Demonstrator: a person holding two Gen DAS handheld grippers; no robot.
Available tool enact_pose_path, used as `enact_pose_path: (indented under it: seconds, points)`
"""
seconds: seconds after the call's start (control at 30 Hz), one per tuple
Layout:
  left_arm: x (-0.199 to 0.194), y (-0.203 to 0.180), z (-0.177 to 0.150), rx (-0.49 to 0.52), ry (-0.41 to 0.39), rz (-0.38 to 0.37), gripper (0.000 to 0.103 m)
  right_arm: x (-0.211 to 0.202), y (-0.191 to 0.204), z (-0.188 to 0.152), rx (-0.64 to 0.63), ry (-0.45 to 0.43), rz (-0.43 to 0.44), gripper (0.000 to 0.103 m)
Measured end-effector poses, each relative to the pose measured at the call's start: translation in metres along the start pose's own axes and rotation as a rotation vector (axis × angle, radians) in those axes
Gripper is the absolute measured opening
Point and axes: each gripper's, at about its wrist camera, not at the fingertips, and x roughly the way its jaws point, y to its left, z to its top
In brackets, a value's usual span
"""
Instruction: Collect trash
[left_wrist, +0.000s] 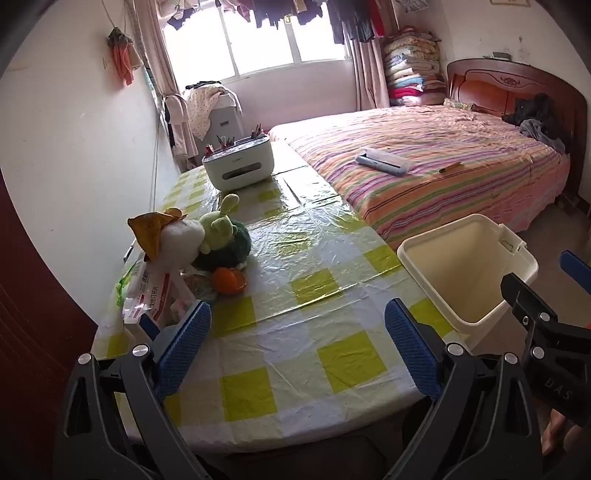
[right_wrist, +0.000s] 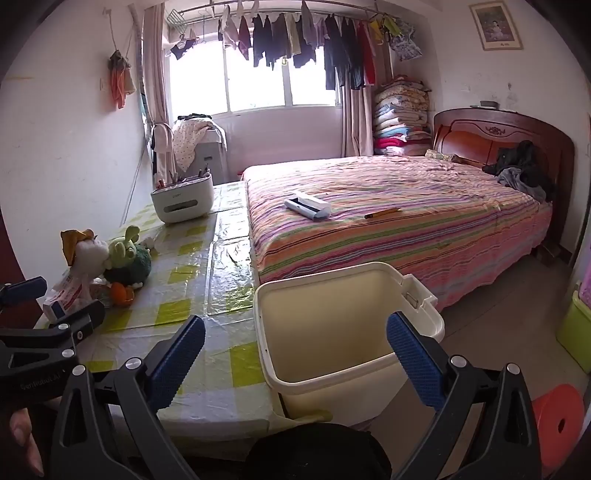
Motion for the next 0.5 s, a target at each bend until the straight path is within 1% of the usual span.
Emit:
enact_pose_path:
  seconds: [0.07, 0.1, 0.13, 0.17, 0.27, 0.3, 0.37, 0.5]
  points:
    - [0.0, 0.001, 0.0, -0.009, 0.002, 0.001, 0.094, 0.003, 0.004, 0.0, -0.02, 0.015, -0.006, 0.096]
    - [0.001, 0.001, 0.0, -0.014, 0.002, 0.0, 0.094, 0.005, 0.004, 0.001, -0.022, 0.022, 0.006, 0.096]
    - [0.001, 0.001, 0.0, -0.021, 0.003, -0.003, 0.094, 0.002, 0.002, 0.001, -0.015, 0.003, 0.014, 0.096]
    - [-0.002, 0.011, -0.004, -0.039, 0.004, -0.007, 0.094, 0.002, 0.003, 0.001, -0.016, 0.01, 0.013, 0.096]
    - [-0.007, 0.009, -0.003, -0.035, 0.015, -0.002, 0.094, 0.004, 0.006, 0.0, -0.008, 0.027, 0.016, 0.096]
    - [0.0, 0.01, -0.003, -0.038, 0.032, -0.008, 0.094, 0.005, 0.007, 0.0, -0.009, 0.036, 0.018, 0.096]
    - [0.003, 0.012, -0.004, -0.041, 0.04, -0.012, 0.094, 0.01, 0.01, -0.003, -0.008, 0.051, 0.02, 0.096]
    - [0.007, 0.016, -0.007, -0.049, 0.05, -0.011, 0.094, 0.01, 0.014, -0.003, -0.014, 0.045, 0.021, 0.096]
